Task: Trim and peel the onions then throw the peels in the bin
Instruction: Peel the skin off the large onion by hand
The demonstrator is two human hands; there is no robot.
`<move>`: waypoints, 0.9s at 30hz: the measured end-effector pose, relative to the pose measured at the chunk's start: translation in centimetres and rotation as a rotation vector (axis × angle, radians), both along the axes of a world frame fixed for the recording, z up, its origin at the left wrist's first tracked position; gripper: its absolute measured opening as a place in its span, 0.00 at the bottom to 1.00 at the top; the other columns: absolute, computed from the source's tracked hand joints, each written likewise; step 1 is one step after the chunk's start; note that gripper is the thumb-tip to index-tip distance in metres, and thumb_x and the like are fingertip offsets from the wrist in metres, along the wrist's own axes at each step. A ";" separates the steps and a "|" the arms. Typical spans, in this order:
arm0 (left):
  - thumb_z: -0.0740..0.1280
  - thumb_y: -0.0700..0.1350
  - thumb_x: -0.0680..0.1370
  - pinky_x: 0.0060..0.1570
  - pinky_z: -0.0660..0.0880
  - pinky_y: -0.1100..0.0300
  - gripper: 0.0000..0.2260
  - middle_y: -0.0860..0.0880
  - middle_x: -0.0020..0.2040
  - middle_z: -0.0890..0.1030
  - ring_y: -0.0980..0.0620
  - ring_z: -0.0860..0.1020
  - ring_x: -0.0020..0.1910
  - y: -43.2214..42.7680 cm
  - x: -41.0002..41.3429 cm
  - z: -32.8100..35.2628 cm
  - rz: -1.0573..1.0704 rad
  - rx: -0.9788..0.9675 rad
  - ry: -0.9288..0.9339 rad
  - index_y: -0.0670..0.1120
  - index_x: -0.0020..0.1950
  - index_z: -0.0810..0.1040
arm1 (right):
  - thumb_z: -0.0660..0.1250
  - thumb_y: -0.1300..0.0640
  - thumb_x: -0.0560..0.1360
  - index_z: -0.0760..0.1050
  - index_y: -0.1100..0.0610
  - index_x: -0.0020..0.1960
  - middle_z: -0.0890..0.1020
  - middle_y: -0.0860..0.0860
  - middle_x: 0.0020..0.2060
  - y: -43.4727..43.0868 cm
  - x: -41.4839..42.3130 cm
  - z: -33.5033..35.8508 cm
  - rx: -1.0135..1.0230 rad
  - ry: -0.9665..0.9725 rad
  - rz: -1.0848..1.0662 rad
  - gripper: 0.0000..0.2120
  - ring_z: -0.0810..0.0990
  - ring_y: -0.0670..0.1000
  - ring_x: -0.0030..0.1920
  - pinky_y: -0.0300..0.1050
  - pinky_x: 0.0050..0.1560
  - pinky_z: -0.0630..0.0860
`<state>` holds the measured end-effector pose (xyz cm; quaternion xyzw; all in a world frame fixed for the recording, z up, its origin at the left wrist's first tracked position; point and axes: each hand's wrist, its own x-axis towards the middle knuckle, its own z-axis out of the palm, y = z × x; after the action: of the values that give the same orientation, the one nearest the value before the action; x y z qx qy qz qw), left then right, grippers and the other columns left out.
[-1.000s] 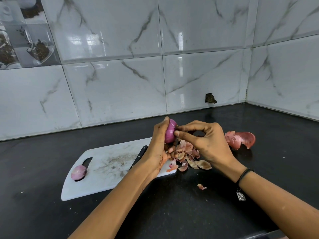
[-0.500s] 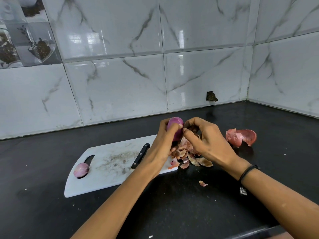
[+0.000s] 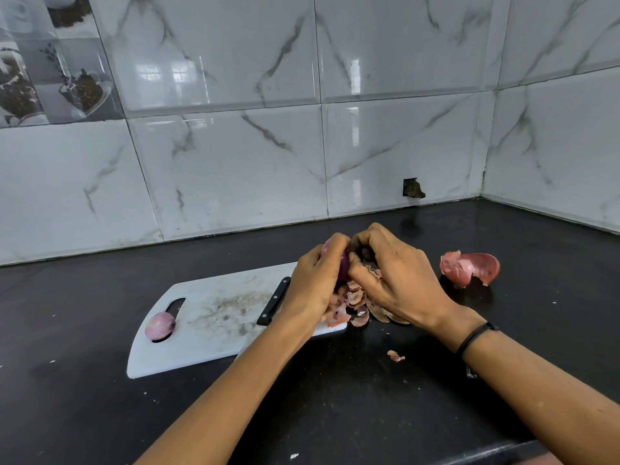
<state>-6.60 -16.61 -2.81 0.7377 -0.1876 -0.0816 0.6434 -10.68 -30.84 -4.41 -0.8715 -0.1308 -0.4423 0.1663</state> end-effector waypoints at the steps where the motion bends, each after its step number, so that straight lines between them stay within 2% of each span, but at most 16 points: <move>1: 0.59 0.61 0.80 0.19 0.61 0.66 0.18 0.49 0.30 0.72 0.57 0.65 0.19 0.1 0.1 0.1 -0.007 -0.029 0.043 0.47 0.45 0.75 | 0.57 0.41 0.80 0.73 0.55 0.53 0.71 0.41 0.43 0.2 0.0 0.0 -0.020 0.013 0.016 0.18 0.70 0.43 0.38 0.46 0.33 0.73; 8: 0.55 0.63 0.82 0.17 0.58 0.66 0.23 0.47 0.29 0.70 0.56 0.60 0.20 0.5 0.7 0.0 -0.010 -0.113 0.148 0.44 0.46 0.75 | 0.57 0.41 0.77 0.73 0.55 0.52 0.72 0.43 0.42 0.4 -0.1 0.0 -0.035 0.082 0.079 0.18 0.72 0.46 0.37 0.49 0.36 0.74; 16: 0.54 0.64 0.82 0.14 0.55 0.69 0.27 0.48 0.27 0.70 0.59 0.58 0.17 0.6 1.4 0.0 -0.072 -0.224 0.337 0.41 0.48 0.75 | 0.56 0.39 0.74 0.69 0.49 0.48 0.71 0.40 0.39 -0.2 0.1 0.0 0.029 0.163 0.066 0.14 0.72 0.46 0.38 0.43 0.38 0.67; 22: 0.53 0.64 0.83 0.13 0.54 0.70 0.27 0.49 0.27 0.69 0.59 0.58 0.15 0.5 1.3 0.1 -0.164 -0.285 0.428 0.41 0.45 0.76 | 0.53 0.35 0.72 0.69 0.46 0.46 0.74 0.39 0.38 -0.6 0.1 0.2 0.137 0.151 -0.038 0.16 0.74 0.38 0.42 0.36 0.38 0.65; 24: 0.53 0.64 0.82 0.13 0.54 0.69 0.28 0.49 0.27 0.69 0.59 0.58 0.15 0.6 1.3 0.1 -0.191 -0.309 0.455 0.41 0.45 0.77 | 0.52 0.34 0.71 0.70 0.48 0.47 0.74 0.40 0.38 -0.7 0.1 0.2 0.185 0.143 -0.086 0.20 0.75 0.40 0.40 0.41 0.39 0.69; 27: 0.53 0.65 0.81 0.13 0.54 0.69 0.31 0.50 0.26 0.69 0.59 0.58 0.15 0.9 1.7 0.1 -0.181 -0.335 0.487 0.38 0.57 0.78 | 0.53 0.34 0.74 0.72 0.51 0.48 0.76 0.43 0.39 -1.5 0.2 0.2 0.311 0.140 -0.135 0.21 0.76 0.45 0.40 0.52 0.42 0.76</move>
<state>-4.89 -15.67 -2.75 0.5604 -0.1038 -0.2809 0.7721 -10.44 -32.37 -4.25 -0.8708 0.0102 -0.4055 0.2778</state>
